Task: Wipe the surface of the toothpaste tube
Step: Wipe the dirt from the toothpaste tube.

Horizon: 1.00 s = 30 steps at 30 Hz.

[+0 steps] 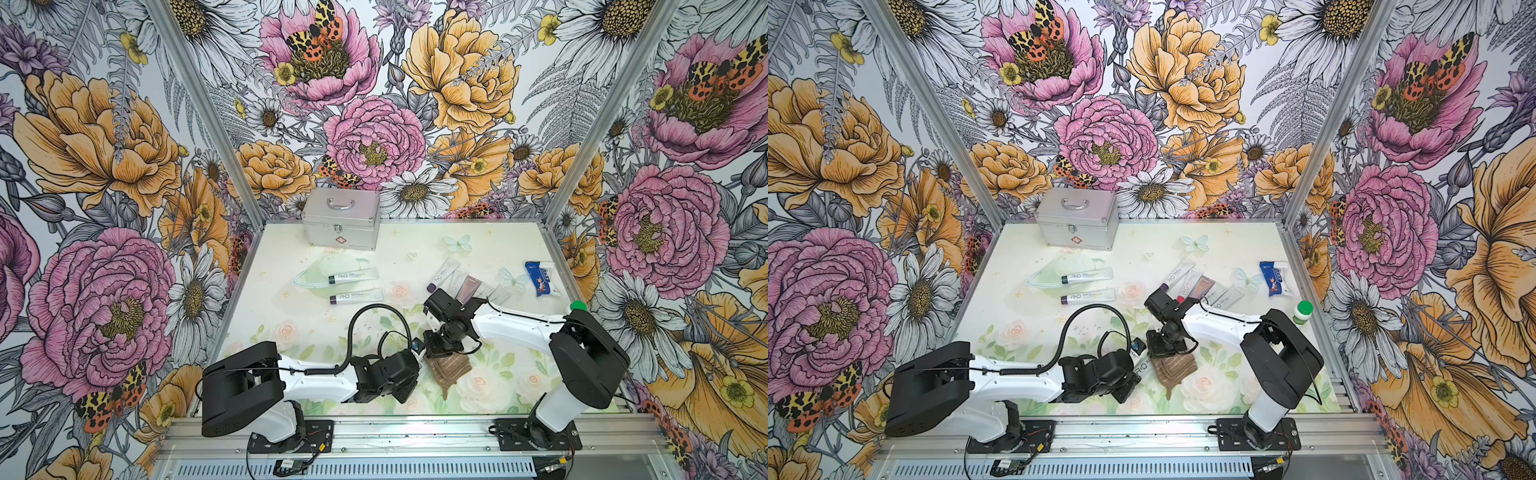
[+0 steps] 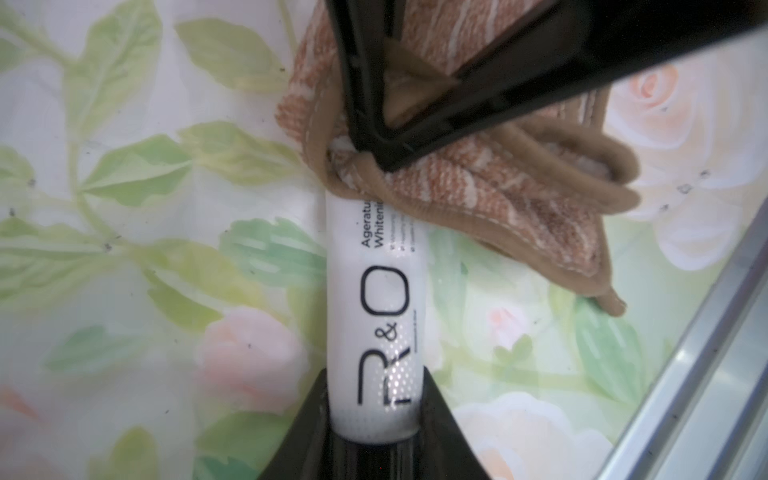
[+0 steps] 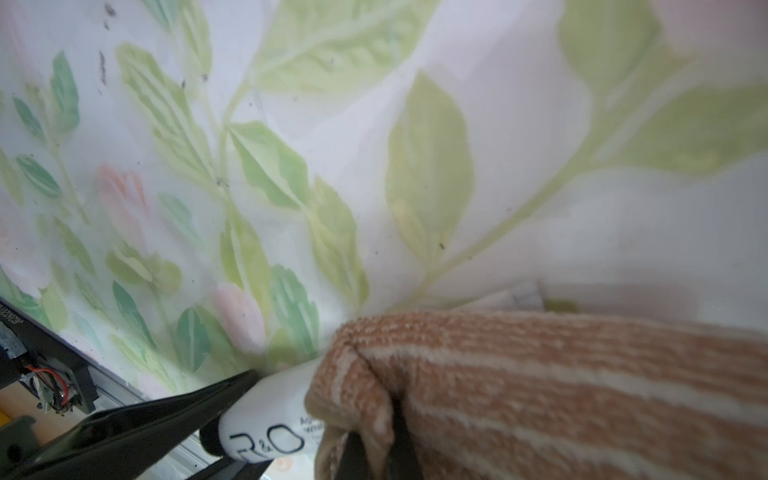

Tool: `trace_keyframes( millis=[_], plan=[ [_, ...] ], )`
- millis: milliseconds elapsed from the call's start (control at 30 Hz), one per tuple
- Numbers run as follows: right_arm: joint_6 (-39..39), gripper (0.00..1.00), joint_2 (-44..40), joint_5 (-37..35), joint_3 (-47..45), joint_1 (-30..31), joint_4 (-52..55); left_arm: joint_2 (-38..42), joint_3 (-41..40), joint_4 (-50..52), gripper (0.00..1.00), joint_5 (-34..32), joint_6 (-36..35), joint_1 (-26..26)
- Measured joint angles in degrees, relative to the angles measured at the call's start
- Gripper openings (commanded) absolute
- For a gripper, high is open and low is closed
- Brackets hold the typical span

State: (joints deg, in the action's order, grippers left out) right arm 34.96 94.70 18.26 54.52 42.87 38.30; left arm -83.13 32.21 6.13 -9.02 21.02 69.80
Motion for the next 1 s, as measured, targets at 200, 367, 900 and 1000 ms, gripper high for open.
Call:
trace_keyframes(
  millis=[200, 367, 900, 1000],
  plan=[
    [-1.68, 0.0, 2.14, -0.87, 2.29, -2.95, 2.36, 0.0, 0.02, -0.24, 0.29, -0.26, 0.0, 0.0],
    [-3.56, 0.0, 3.41, -4.92, 2.62, -7.54, 3.28, 0.02, 0.02, -0.46, 0.29, -0.44, 0.0, 0.0],
    [-1.62, 0.0, 1.4, -3.19, 2.95, -1.33, 4.63, 0.02, 0.02, -0.35, 0.29, -0.44, 0.0, 0.0],
    [-0.98, 0.0, 1.03, -1.95, 2.4, -0.31, 4.15, 0.02, 0.02, -0.33, 0.29, -0.44, 0.0, 0.0]
  ],
)
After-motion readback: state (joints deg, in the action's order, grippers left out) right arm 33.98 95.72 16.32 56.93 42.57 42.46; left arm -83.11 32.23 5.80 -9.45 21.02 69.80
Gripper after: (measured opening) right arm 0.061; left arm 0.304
